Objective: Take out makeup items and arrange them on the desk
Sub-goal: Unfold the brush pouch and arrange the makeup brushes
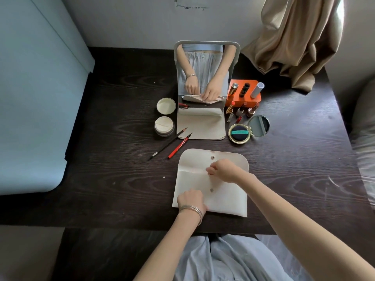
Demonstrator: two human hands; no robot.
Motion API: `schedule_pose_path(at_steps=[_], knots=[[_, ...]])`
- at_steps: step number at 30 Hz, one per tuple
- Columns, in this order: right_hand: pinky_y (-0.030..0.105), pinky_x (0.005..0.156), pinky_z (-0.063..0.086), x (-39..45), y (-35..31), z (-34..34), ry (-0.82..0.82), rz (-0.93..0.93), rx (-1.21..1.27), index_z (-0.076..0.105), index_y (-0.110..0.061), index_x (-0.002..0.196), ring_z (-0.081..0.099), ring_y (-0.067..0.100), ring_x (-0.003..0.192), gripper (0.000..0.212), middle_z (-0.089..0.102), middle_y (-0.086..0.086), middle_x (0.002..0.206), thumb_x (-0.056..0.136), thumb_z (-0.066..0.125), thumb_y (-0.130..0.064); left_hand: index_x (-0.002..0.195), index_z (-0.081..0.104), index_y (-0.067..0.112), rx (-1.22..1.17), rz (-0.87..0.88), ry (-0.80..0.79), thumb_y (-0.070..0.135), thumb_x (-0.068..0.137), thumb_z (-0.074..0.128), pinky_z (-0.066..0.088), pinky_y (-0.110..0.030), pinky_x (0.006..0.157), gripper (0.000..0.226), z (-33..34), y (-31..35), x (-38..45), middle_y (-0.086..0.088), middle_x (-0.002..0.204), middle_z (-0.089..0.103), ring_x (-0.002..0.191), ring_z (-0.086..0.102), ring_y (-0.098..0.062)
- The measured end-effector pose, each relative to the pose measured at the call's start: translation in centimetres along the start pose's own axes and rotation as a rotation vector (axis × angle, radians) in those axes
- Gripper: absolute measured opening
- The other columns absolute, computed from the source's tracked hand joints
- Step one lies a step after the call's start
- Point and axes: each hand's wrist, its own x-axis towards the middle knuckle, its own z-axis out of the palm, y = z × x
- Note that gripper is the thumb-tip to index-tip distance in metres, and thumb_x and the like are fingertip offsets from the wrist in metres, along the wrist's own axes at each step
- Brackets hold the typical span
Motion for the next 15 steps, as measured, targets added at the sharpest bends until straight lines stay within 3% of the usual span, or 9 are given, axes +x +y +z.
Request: schedule_pose_path(at_steps=[3,7,10,13,15], knots=[[0.028,0.067,0.032,0.0,-0.5,0.4,-0.115,0.025,0.008,0.060,0.000,0.087,0.045,0.022,0.081,0.034,0.057,0.018,0.091,0.100,0.039,-0.025,0.111,0.063,0.012,-0.012,0.001,0.029,0.023,0.091,0.054,0.042,-0.029,0.078,0.025,0.4,0.2,-0.3,-0.007,0.117,0.063,0.111,0.059,-0.027],[0.024,0.055,0.028,-0.4,0.1,0.1,-0.244,0.029,0.126,0.057,-0.006,0.072,0.037,0.015,0.062,0.027,0.045,0.002,0.067,0.091,0.048,-0.022,0.110,0.063,0.011,-0.031,0.008,0.045,0.030,0.091,0.054,0.046,-0.031,0.080,0.028,0.6,-0.1,-0.7,-0.008,0.116,0.063,0.109,0.060,-0.028],[0.023,0.058,0.039,-1.0,1.0,0.3,-0.424,0.092,0.417,0.065,-0.008,0.085,0.047,0.014,0.063,0.016,0.052,0.002,0.072,0.085,0.049,-0.014,0.110,0.063,0.013,-0.046,0.011,0.056,0.034,0.091,0.054,0.046,-0.031,0.083,0.030,0.5,-0.6,-0.6,-0.008,0.116,0.062,0.109,0.059,-0.027],[0.022,0.056,0.047,-1.8,2.5,1.8,-0.423,0.132,0.669,0.068,-0.001,0.100,0.056,0.013,0.063,0.025,0.060,0.007,0.079,0.086,0.047,-0.002,0.109,0.062,0.013,-0.066,0.005,0.064,0.030,0.091,0.054,0.047,-0.032,0.085,0.027,0.1,-1.2,-0.3,-0.008,0.118,0.062,0.111,0.058,-0.028],[0.022,0.053,0.050,-2.5,3.4,3.2,-0.362,0.146,0.839,0.071,-0.005,0.091,0.061,0.012,0.058,0.024,0.066,0.006,0.075,0.086,0.050,0.004,0.109,0.061,0.013,-0.083,-0.003,0.077,0.024,0.091,0.052,0.046,-0.033,0.086,0.023,-0.2,-1.4,0.1,-0.010,0.119,0.060,0.113,0.056,-0.029]])
